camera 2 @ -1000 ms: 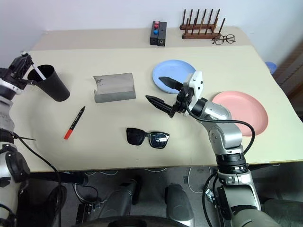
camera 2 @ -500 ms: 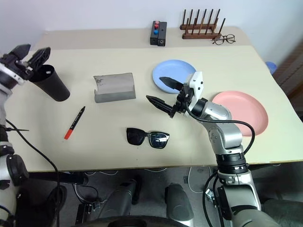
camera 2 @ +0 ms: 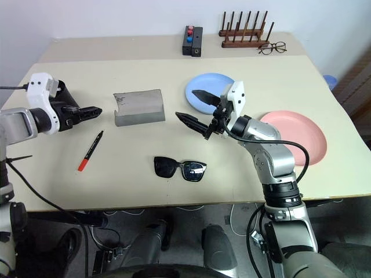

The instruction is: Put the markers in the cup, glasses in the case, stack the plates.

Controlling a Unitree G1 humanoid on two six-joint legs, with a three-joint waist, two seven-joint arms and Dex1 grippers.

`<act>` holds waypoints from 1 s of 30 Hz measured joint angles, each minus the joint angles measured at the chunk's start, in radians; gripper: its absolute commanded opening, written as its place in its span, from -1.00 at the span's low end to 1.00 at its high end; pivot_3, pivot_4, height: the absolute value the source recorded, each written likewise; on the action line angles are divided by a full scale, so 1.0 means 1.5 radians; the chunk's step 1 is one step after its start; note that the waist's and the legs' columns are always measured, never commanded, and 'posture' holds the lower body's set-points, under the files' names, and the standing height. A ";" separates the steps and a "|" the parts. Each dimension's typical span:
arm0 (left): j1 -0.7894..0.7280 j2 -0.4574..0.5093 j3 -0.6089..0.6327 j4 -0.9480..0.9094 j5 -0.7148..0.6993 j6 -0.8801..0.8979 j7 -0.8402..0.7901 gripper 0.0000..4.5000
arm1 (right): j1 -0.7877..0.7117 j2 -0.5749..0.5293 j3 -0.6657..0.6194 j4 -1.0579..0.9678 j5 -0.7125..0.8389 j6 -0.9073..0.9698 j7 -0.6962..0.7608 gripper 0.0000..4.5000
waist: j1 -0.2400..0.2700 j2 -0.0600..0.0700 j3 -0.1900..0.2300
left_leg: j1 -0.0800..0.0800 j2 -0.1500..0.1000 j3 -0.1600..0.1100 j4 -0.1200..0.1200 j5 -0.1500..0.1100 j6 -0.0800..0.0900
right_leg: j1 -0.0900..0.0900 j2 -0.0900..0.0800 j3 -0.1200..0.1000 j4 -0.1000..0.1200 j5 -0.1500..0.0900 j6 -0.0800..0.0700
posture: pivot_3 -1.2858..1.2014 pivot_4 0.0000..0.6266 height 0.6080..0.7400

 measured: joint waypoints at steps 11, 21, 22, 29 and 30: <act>-0.078 0.058 -0.176 0.125 0.006 0.122 -0.105 0.98 | 0.015 -0.001 0.006 -0.022 0.000 0.013 -0.014 0.97 | -0.001 0.000 0.000 | 0.000 0.000 0.000 -0.001 0.000 0.000 | 0.000 0.000 0.000 0.000 0.000 0.000 | 0.03 -0.52 0.96; -0.191 0.070 -0.362 0.314 0.108 0.004 -0.246 0.98 | 0.016 -0.001 0.007 -0.027 -0.004 0.012 -0.024 0.97 | 0.002 0.000 0.000 | 0.000 0.000 0.000 -0.001 0.000 0.000 | 0.000 0.000 0.000 0.000 0.000 0.000 | 0.03 -0.52 0.96; -0.194 0.066 -0.365 0.321 0.113 -0.001 -0.249 0.98 | 0.016 0.000 0.008 -0.027 -0.005 0.012 -0.024 0.97 | 0.002 0.000 0.000 | 0.000 0.000 0.000 -0.001 0.000 0.000 | 0.000 0.000 0.000 0.000 0.000 0.000 | 0.03 -0.52 0.96; -0.236 0.013 -0.418 0.415 0.183 -0.067 -0.316 0.98 | 0.017 -0.001 0.013 -0.028 -0.013 0.012 -0.025 0.97 | 0.001 0.000 0.000 | -0.001 0.000 0.000 -0.001 0.000 0.000 | -0.001 0.000 0.000 0.000 0.000 0.000 | 0.03 -0.52 0.96; -0.242 0.008 -0.419 0.426 0.192 -0.071 -0.322 0.98 | 0.017 -0.001 0.013 -0.029 -0.013 0.012 -0.024 0.97 | 0.001 0.000 0.000 | 0.000 0.000 0.000 -0.001 0.000 0.000 | 0.000 0.000 0.000 0.000 0.000 0.000 | 0.03 -0.52 0.96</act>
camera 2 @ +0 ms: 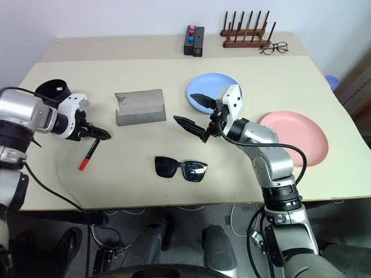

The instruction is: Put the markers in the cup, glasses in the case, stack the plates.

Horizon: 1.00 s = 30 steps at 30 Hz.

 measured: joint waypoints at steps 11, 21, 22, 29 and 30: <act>0.010 -0.007 -0.018 0.004 0.073 -0.032 -0.066 -0.45 | 0.001 -0.005 0.000 0.000 -0.008 -0.006 0.009 0.97 | 0.001 0.001 0.000 | 0.001 0.000 0.000 0.000 0.000 0.000 | 0.001 0.000 0.000 0.000 0.000 0.000 | 0.03 -0.52 0.96; 0.035 -0.004 -0.008 -0.074 0.071 0.026 -0.082 -0.96 | 0.001 -0.004 0.001 0.002 -0.013 -0.006 0.011 0.97 | 0.000 0.000 0.000 | 0.000 0.000 0.000 0.000 0.000 0.000 | 0.001 0.000 0.000 0.000 0.000 0.000 | 0.03 -0.52 0.96; 0.037 -0.003 -0.008 -0.082 0.070 0.032 -0.083 -0.96 | 0.001 -0.004 0.001 0.002 -0.013 -0.006 0.011 0.97 | 0.000 0.000 0.000 | 0.000 0.000 0.000 0.000 0.000 0.000 | 0.001 0.000 0.000 0.000 0.000 0.000 | 0.03 -0.52 0.96; 0.047 0.031 0.024 -0.168 0.056 0.054 -0.070 -0.96 | 0.002 -0.004 0.001 0.003 -0.016 -0.009 0.012 0.97 | -0.001 0.000 0.000 | 0.000 0.000 0.000 0.000 0.000 0.000 | 0.000 0.000 0.000 0.000 0.000 0.000 | 0.03 -0.52 0.96; 0.047 0.035 0.034 -0.189 0.053 0.056 -0.067 -0.96 | 0.002 -0.004 0.001 0.003 -0.019 -0.012 0.012 0.97 | -0.001 0.000 0.000 | 0.000 0.000 0.000 0.000 0.000 0.000 | 0.000 0.000 0.000 0.000 0.000 0.000 | 0.03 -0.52 0.96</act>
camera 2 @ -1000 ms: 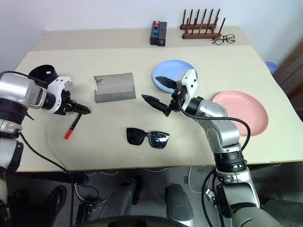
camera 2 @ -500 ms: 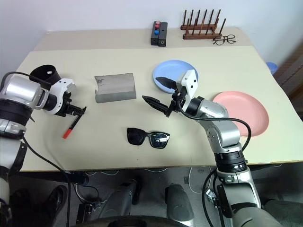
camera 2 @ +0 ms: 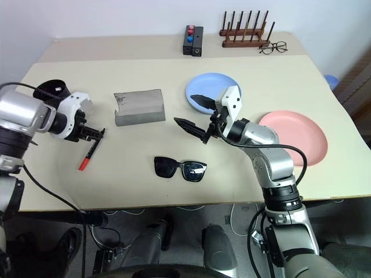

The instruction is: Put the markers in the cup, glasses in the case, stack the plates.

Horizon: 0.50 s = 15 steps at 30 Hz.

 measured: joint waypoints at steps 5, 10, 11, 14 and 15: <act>0.017 0.007 0.081 -0.087 -0.014 -0.029 0.038 -0.96 | 0.000 -0.001 -0.001 0.009 -0.006 -0.005 0.004 0.97 | 0.000 0.000 0.000 | 0.000 0.000 0.000 0.000 0.000 0.000 | 0.000 0.000 0.000 0.000 0.000 0.000 | 0.03 -0.52 0.96; 0.034 -0.038 0.194 -0.099 -0.032 -0.104 0.089 -0.96 | 0.000 -0.001 -0.018 0.009 0.050 0.027 0.032 0.97 | 0.000 0.000 0.000 | 0.000 0.000 0.000 0.000 0.000 0.000 | 0.000 0.000 0.000 0.000 0.000 0.000 | 0.03 -0.52 0.96; 0.043 -0.050 0.219 -0.098 -0.039 -0.143 0.092 -0.96 | 0.000 -0.005 -0.024 0.008 0.069 0.040 0.044 0.97 | 0.001 0.000 0.000 | 0.000 0.000 0.000 0.000 0.000 0.000 | 0.000 0.000 0.000 0.000 0.000 0.000 | 0.03 -0.52 0.96; 0.044 -0.082 0.275 -0.093 -0.050 -0.220 0.126 -0.96 | 0.001 -0.020 -0.026 0.001 0.088 0.051 0.073 0.97 | 0.001 0.000 0.000 | 0.000 0.000 0.000 0.001 0.000 0.000 | 0.000 0.000 0.000 0.000 0.000 0.000 | 0.03 -0.52 0.96; 0.041 -0.086 0.288 -0.089 -0.049 -0.255 0.136 -0.96 | 0.001 -0.020 -0.026 0.001 0.087 0.050 0.077 0.97 | 0.000 0.000 0.000 | 0.000 0.000 0.000 0.000 0.000 0.000 | 0.000 0.000 0.000 0.000 0.000 0.000 | 0.03 -0.52 0.96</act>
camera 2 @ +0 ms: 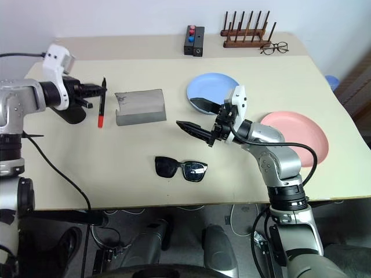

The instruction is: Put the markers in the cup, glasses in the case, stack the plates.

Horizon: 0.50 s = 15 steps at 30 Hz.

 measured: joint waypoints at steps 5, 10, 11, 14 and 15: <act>-0.050 -0.022 0.061 0.056 -0.002 -0.154 0.047 -0.96 | 0.000 0.016 -0.002 0.011 -0.008 -0.036 -0.006 0.97 | 0.000 0.000 0.000 | 0.000 0.000 0.000 0.000 0.000 0.000 | 0.000 0.000 0.000 0.000 0.000 0.000 | 0.03 -0.52 0.96; -0.104 -0.017 0.131 0.160 -0.002 -0.353 0.079 -0.96 | -0.002 0.038 -0.025 0.047 -0.019 -0.076 -0.044 0.97 | -0.001 0.000 0.000 | 0.000 0.000 0.000 0.000 0.000 0.000 | 0.000 0.000 0.000 0.000 0.000 0.000 | 0.03 -0.52 0.96; -0.108 -0.009 0.138 0.183 -0.001 -0.385 0.082 -0.96 | -0.003 0.038 -0.031 0.050 -0.019 -0.078 -0.047 0.97 | -0.001 0.000 0.000 | 0.000 0.000 0.000 0.000 0.000 0.000 | 0.000 0.000 0.000 0.000 0.000 0.000 | 0.03 -0.52 0.96; -0.108 0.011 0.155 0.247 0.005 -0.462 0.086 -0.96 | -0.004 0.038 -0.036 0.051 -0.019 -0.084 -0.049 0.97 | -0.001 0.000 0.000 | 0.000 0.000 0.000 0.000 0.000 0.000 | 0.000 0.000 0.000 0.000 0.000 0.000 | 0.03 -0.52 0.96; -0.107 0.016 0.163 0.265 0.005 -0.483 0.088 -0.96 | -0.004 0.038 -0.036 0.051 -0.019 -0.085 -0.049 0.97 | -0.001 0.000 0.000 | 0.000 0.000 0.000 0.000 0.000 0.000 | 0.000 0.000 0.000 0.000 0.000 0.000 | 0.03 -0.52 0.96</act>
